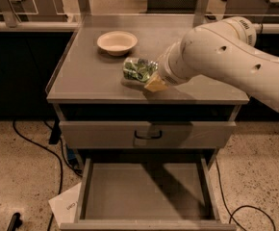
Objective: Pick green can from middle drawer and place on counter
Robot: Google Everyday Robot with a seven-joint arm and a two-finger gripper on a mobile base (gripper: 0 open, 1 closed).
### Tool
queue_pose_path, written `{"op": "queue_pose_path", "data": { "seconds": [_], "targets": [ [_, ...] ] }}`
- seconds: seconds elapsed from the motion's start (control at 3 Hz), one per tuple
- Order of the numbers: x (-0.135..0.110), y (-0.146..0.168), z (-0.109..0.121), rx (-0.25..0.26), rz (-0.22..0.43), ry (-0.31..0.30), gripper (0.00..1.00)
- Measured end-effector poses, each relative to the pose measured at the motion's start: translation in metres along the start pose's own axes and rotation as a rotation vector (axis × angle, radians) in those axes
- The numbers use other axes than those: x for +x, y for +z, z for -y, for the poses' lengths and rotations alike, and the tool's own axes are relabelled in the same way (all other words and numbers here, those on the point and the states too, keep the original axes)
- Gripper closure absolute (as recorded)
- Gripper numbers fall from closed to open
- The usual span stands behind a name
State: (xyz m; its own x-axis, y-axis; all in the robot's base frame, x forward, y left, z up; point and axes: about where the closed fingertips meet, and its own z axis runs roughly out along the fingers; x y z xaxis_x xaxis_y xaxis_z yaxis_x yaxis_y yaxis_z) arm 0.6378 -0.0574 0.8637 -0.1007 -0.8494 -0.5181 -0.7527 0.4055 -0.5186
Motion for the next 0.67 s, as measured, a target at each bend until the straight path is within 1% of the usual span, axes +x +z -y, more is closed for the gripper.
{"op": "queue_pose_path", "data": {
  "seconds": [0.33, 0.67],
  "targets": [
    [0.0, 0.0, 0.0, 0.0, 0.0, 0.0, 0.0],
    [0.0, 0.0, 0.0, 0.0, 0.0, 0.0, 0.0]
  ]
}}
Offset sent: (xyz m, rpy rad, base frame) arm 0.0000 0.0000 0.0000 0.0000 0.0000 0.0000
